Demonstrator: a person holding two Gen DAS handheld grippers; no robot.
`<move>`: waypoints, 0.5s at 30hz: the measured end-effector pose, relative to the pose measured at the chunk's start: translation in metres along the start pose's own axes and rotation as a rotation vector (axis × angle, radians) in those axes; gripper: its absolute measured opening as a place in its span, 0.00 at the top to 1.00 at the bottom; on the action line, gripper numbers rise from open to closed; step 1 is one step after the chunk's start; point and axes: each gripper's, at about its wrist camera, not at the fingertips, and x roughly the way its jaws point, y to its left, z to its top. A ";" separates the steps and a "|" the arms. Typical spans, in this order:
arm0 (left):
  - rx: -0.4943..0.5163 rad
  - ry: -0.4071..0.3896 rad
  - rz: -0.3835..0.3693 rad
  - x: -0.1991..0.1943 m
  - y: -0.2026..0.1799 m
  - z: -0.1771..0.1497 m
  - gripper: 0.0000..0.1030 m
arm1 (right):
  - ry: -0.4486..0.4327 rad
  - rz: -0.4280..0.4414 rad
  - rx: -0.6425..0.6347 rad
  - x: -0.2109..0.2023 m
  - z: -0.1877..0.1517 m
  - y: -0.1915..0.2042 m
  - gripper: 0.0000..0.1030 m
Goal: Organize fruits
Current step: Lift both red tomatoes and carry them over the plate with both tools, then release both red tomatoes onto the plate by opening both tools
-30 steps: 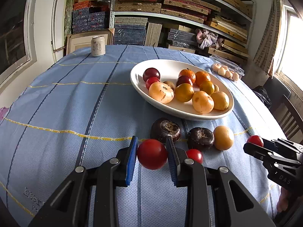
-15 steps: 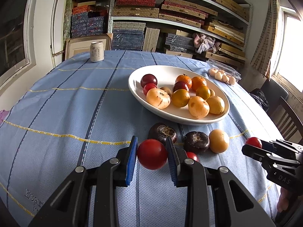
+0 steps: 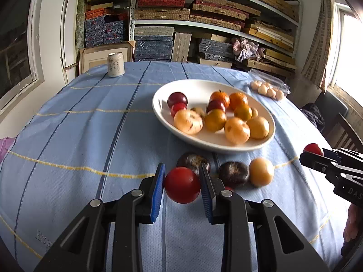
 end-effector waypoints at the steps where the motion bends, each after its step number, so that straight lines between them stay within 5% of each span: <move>1: -0.003 -0.003 -0.003 -0.001 0.000 0.003 0.71 | -0.005 -0.001 -0.006 -0.001 0.006 -0.001 0.72; 8: 0.025 -0.047 -0.043 -0.007 -0.013 0.051 0.70 | -0.030 0.005 -0.002 0.003 0.049 -0.016 0.72; 15: 0.030 -0.017 -0.053 0.035 -0.025 0.090 0.70 | -0.021 0.000 -0.007 0.037 0.095 -0.031 0.72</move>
